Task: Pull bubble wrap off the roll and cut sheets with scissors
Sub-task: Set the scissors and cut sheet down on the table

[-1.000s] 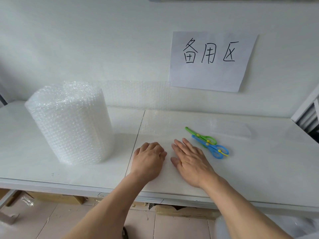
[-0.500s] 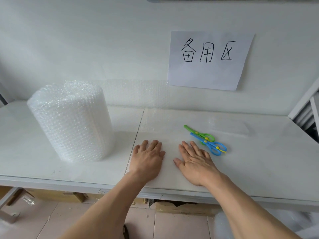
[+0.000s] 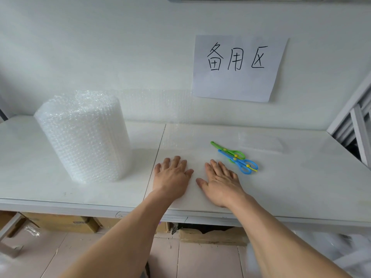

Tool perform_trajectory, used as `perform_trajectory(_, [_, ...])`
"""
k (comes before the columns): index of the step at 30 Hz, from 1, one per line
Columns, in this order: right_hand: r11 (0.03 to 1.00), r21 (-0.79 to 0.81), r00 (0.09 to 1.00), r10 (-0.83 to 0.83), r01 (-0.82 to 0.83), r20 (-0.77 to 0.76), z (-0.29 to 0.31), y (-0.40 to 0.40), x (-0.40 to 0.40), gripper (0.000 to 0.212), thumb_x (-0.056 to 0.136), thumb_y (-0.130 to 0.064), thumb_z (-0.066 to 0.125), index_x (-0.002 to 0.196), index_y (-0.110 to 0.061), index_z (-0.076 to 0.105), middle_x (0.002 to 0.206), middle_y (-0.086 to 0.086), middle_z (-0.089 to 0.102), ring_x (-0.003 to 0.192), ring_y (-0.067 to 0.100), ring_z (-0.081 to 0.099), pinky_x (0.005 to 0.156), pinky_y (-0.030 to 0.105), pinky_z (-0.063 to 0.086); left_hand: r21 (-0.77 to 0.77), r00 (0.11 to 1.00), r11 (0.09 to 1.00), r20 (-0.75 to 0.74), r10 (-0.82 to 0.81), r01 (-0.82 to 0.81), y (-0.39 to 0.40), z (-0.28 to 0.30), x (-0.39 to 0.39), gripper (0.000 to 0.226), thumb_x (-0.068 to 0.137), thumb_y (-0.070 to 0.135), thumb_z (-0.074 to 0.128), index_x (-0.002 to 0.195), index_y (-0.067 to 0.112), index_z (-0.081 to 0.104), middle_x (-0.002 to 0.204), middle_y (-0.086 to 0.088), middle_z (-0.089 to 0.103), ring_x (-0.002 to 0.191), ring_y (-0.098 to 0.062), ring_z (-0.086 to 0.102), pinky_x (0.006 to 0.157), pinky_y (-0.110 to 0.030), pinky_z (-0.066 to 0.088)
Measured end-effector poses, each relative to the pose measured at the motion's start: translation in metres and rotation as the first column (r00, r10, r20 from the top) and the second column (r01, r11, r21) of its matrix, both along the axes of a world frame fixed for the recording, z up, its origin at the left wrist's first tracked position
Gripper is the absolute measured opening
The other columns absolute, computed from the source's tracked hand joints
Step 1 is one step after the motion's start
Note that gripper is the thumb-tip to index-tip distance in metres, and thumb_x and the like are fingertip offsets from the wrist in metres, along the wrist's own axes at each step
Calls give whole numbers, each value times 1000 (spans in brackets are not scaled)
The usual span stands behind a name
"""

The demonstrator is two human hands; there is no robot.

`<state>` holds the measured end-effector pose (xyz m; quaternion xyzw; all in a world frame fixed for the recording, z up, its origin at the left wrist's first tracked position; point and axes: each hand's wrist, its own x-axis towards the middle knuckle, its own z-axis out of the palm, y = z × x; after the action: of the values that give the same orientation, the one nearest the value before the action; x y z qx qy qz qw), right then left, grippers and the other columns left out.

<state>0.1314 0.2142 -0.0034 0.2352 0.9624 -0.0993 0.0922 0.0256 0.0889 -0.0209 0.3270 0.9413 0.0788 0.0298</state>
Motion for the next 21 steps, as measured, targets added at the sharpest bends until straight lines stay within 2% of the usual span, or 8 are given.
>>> perform_trajectory(2, [994, 43, 992, -101, 104, -71, 5, -3, 4, 83, 92, -69, 21, 154, -14, 17, 163, 7, 12, 148, 26, 12, 117, 41, 16, -4, 997, 997, 2, 81, -81, -1, 0, 1, 67, 97, 62, 20, 149, 21, 27, 159, 0, 22, 145, -26, 16, 116, -44, 13])
perform_trajectory(4, [967, 137, 972, -198, 214, -126, 11, -8, 9, 85, 88, -73, 26, 143, -10, 39, 146, 11, 37, 135, 31, 31, 108, 41, 30, -2, 986, 986, -27, 167, -167, -2, 0, 3, 79, 93, 68, 18, 147, 12, 32, 151, -4, 31, 141, -26, 23, 114, -43, 17])
perform_trajectory(6, [948, 146, 953, -261, 283, -156, 14, -12, 10, 77, 88, -71, 34, 133, -9, 50, 135, 12, 45, 127, 31, 40, 101, 41, 37, 9, 982, 983, -59, 181, -181, -2, -1, 6, 79, 93, 68, 18, 142, 9, 40, 145, -4, 38, 137, -26, 28, 112, -42, 21])
perform_trajectory(12, [894, -172, 891, -437, 415, -120, 24, -19, 2, 58, 91, -55, 45, 125, -7, 52, 127, 12, 57, 116, 31, 58, 87, 35, 47, 145, 980, 979, -116, 161, -144, -4, 1, 13, 63, 96, 62, 28, 130, 15, 52, 136, 1, 49, 132, -22, 37, 109, -37, 25])
perform_trajectory(14, [850, -278, 866, -490, 448, -99, 26, -17, 0, 49, 90, -50, 48, 112, -7, 59, 112, 12, 66, 104, 32, 63, 81, 33, 48, 172, 979, 974, -111, 170, -149, -5, 0, 13, 61, 96, 61, 32, 128, 15, 53, 135, 0, 50, 132, -22, 39, 109, -36, 26])
perform_trajectory(17, [724, -494, 807, -586, 481, -75, 30, -10, -1, 32, 90, -40, 53, 86, -8, 56, 74, 9, 61, 72, 30, 63, 73, 33, 53, 244, 980, 959, -94, 173, -146, -6, 1, 13, 54, 96, 58, 38, 125, 15, 52, 131, -2, 53, 129, -22, 42, 107, -34, 27])
perform_trajectory(19, [614, -636, 762, -645, 467, -63, 28, -6, -2, 26, 88, -33, 57, 88, -7, 58, 72, 8, 59, 67, 27, 62, 80, 40, 60, 329, 984, 933, -48, 170, -145, -7, 5, 15, 44, 96, 51, 44, 123, 16, 52, 125, -2, 58, 123, -23, 48, 102, -34, 32])
perform_trajectory(21, [537, -732, 740, -669, 419, -67, 26, -4, -5, 20, 88, -24, 60, 94, -6, 60, 73, 10, 60, 65, 27, 61, 73, 40, 60, 457, 979, 866, 108, 174, -204, -8, 11, 18, 35, 96, 41, 50, 122, 16, 51, 115, -3, 63, 110, -27, 55, 89, -36, 40])
